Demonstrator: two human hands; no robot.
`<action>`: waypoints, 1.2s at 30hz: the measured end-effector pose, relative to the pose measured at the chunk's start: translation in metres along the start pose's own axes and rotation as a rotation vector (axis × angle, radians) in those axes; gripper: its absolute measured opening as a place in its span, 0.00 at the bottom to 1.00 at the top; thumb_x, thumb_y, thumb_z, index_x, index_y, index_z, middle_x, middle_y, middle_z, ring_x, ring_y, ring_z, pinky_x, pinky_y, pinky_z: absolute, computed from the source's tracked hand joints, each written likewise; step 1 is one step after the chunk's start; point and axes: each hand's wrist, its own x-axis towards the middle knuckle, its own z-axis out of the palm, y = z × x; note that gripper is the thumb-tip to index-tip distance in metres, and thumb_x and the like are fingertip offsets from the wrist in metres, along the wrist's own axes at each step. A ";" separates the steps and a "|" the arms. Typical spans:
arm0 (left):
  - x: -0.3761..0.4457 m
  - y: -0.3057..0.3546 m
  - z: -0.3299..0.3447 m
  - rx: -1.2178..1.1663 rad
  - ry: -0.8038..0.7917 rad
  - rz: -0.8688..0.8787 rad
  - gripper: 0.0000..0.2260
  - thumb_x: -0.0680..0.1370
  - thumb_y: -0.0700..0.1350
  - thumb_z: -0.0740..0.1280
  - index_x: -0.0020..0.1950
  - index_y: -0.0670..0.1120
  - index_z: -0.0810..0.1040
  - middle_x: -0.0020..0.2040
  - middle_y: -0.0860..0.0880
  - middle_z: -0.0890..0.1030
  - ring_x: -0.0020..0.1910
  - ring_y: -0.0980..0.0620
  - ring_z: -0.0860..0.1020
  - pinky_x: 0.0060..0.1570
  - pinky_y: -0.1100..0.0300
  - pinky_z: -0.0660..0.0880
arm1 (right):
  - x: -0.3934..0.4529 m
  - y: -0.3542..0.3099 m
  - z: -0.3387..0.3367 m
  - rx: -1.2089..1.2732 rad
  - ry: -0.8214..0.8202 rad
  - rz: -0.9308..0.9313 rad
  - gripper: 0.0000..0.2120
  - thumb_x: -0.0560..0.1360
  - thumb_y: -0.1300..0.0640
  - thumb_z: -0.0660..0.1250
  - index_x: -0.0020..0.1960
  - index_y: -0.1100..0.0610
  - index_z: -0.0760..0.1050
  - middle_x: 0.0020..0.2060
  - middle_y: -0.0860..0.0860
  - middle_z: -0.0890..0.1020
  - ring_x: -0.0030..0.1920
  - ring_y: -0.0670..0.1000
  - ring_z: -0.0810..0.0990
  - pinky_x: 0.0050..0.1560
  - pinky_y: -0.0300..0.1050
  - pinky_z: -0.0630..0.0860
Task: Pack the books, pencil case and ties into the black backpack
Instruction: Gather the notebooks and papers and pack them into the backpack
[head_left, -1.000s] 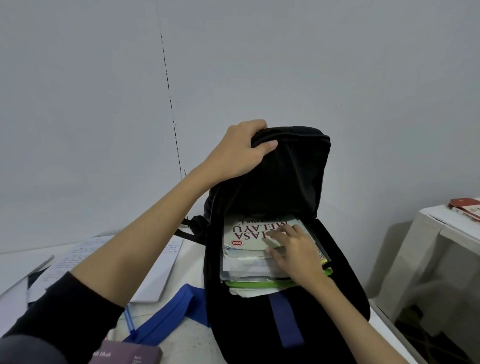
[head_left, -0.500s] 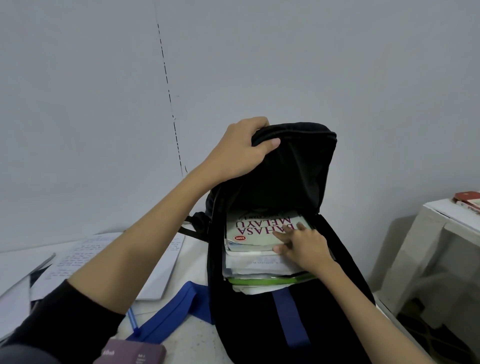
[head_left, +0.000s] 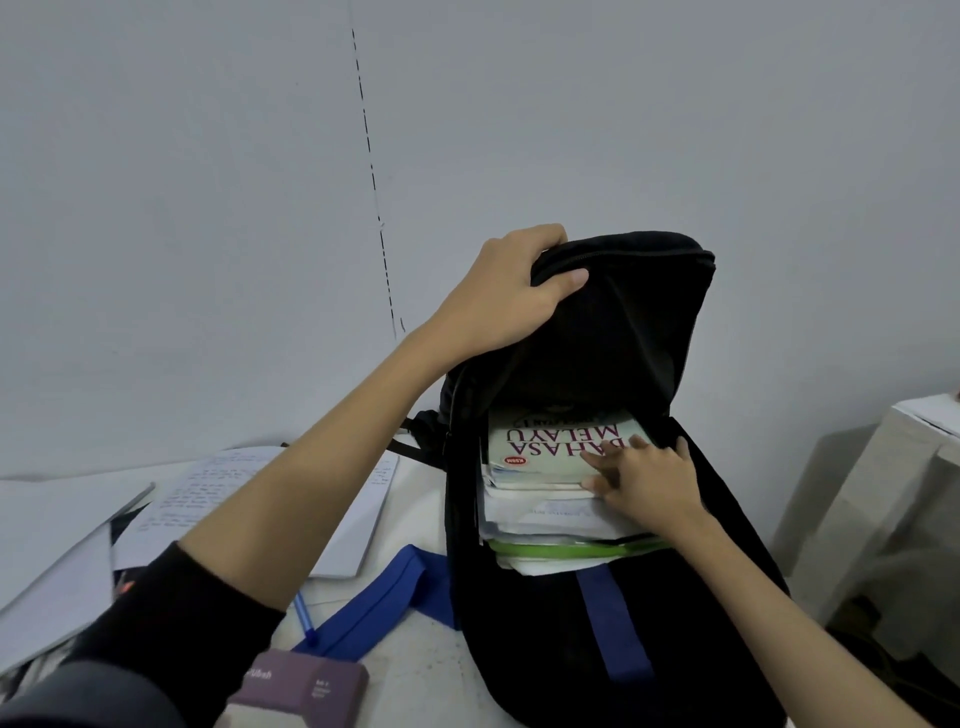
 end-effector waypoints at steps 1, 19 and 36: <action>-0.001 -0.001 -0.001 0.006 0.006 -0.015 0.11 0.78 0.44 0.65 0.38 0.45 0.69 0.32 0.54 0.70 0.32 0.59 0.69 0.34 0.70 0.65 | -0.002 -0.001 0.003 0.014 0.000 -0.003 0.22 0.76 0.37 0.56 0.69 0.37 0.66 0.66 0.45 0.73 0.68 0.49 0.69 0.70 0.61 0.54; -0.158 -0.123 -0.031 -0.329 -0.038 -0.891 0.14 0.80 0.54 0.61 0.56 0.45 0.77 0.47 0.49 0.79 0.44 0.55 0.77 0.39 0.64 0.76 | -0.043 -0.162 -0.040 0.637 0.943 -0.523 0.08 0.72 0.60 0.64 0.39 0.61 0.80 0.33 0.52 0.79 0.35 0.53 0.74 0.32 0.46 0.70; -0.277 -0.249 -0.065 -0.885 0.842 -1.442 0.18 0.75 0.34 0.63 0.65 0.36 0.71 0.49 0.45 0.76 0.49 0.48 0.74 0.45 0.56 0.70 | -0.023 -0.291 0.064 0.541 -0.149 -0.387 0.16 0.80 0.53 0.54 0.52 0.57 0.80 0.50 0.52 0.81 0.52 0.54 0.75 0.50 0.48 0.73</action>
